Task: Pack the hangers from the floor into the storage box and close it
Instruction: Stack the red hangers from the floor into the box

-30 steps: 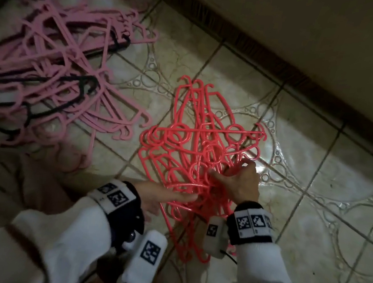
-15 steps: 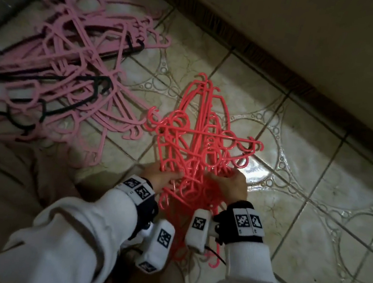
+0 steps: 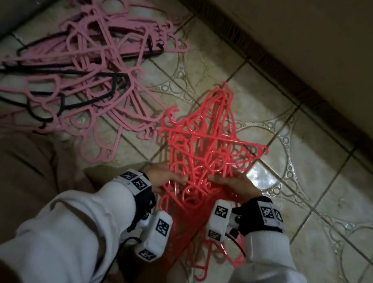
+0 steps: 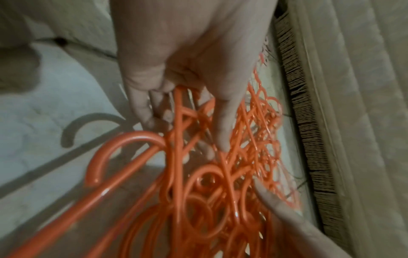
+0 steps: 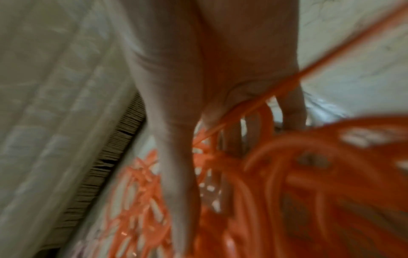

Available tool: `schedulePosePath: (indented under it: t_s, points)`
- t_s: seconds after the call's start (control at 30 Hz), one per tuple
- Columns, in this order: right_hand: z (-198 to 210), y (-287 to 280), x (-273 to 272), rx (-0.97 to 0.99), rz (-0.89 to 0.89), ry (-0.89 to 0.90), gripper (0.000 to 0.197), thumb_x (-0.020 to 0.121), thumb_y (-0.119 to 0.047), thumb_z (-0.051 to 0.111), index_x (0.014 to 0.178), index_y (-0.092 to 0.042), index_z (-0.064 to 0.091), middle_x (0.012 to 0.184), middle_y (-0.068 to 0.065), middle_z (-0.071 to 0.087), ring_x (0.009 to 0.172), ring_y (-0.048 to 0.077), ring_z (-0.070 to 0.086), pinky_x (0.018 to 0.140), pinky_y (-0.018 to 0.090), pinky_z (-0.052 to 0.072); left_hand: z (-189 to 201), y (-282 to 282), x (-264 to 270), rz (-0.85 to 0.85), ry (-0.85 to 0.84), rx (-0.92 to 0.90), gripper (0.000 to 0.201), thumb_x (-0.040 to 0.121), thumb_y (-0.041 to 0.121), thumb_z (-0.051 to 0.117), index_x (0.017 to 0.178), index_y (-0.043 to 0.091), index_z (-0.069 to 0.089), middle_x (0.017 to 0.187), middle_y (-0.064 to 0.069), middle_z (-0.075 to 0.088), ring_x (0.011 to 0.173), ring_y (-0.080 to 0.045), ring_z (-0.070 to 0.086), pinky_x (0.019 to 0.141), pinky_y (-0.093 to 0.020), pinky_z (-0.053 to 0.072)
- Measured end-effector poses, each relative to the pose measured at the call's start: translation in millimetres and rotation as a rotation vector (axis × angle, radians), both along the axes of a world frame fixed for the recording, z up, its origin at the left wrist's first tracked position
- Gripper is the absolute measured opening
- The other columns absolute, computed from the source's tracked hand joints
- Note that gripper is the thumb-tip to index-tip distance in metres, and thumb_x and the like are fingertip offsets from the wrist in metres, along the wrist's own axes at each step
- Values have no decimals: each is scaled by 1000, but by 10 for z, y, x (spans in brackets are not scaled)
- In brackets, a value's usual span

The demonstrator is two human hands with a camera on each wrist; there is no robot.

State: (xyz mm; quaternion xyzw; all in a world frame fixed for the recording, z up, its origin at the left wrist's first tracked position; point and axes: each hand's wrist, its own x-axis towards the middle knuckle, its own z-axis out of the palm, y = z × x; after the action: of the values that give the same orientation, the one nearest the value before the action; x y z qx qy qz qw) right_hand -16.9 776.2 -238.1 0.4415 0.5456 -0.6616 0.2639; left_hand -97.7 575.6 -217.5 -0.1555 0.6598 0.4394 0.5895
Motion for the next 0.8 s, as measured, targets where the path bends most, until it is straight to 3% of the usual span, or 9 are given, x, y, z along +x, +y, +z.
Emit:
schedulePosePath:
  t_s: [0.1,0.2,0.27,0.4,0.47,0.57,0.63,0.7,0.8]
  points:
    - [-41,-71,31,-163,97,-28,30,72,-8,72,101,-5,61,82,7,72,70,19,70,58,24,53,-38,-76,-21,-15,50,-41,12,76,20,74,84,16,66,76,0,68,63,-8,66,54,-23,50]
    - [-20,-100,96,-126,130,-18,36,74,-17,72,106,-3,61,96,12,70,82,24,69,67,30,53,-40,-107,-54,-31,56,-39,19,70,18,78,87,17,69,83,-2,73,81,-16,70,76,-35,56]
    - [24,-65,134,-84,149,3,39,72,-26,73,103,-5,63,93,9,71,79,21,68,69,32,50,-17,-89,-55,-36,29,2,24,70,17,79,92,17,69,86,-3,74,83,-17,71,82,-41,56]
    - [176,69,178,-29,177,34,16,78,-22,67,86,-9,65,70,-2,70,60,9,64,58,23,46,117,28,-32,-66,23,71,17,74,20,75,91,17,69,82,0,75,85,-19,70,82,-37,54]
    - [274,165,187,29,199,30,19,75,-28,69,85,-12,67,71,-2,71,61,9,64,64,25,43,169,104,-6,-58,2,94,24,73,20,76,95,12,69,85,-3,75,84,-20,71,85,-37,55]
    - [394,289,233,91,268,-51,38,70,-41,71,92,-10,70,86,4,73,80,18,65,80,30,42,239,225,109,-83,-66,87,19,77,26,73,88,11,68,81,-3,72,80,-17,67,72,-25,55]
    - [457,292,285,131,282,-114,32,75,-38,68,92,-11,69,87,3,72,85,17,63,77,29,42,257,295,243,-107,-71,30,15,82,28,68,85,14,65,81,0,67,80,-14,61,62,-20,47]
    - [447,230,379,128,209,-158,19,75,-29,69,86,-13,68,80,1,70,76,15,63,68,27,44,179,296,361,-171,-30,-22,34,80,35,70,103,11,64,96,-2,68,94,-15,61,72,-26,48]
    - [388,63,536,126,163,-159,23,74,-25,71,90,-9,67,78,2,71,71,17,66,63,25,48,80,212,448,-241,-50,-70,55,79,39,70,122,8,57,121,-7,63,111,-21,59,89,-33,49]
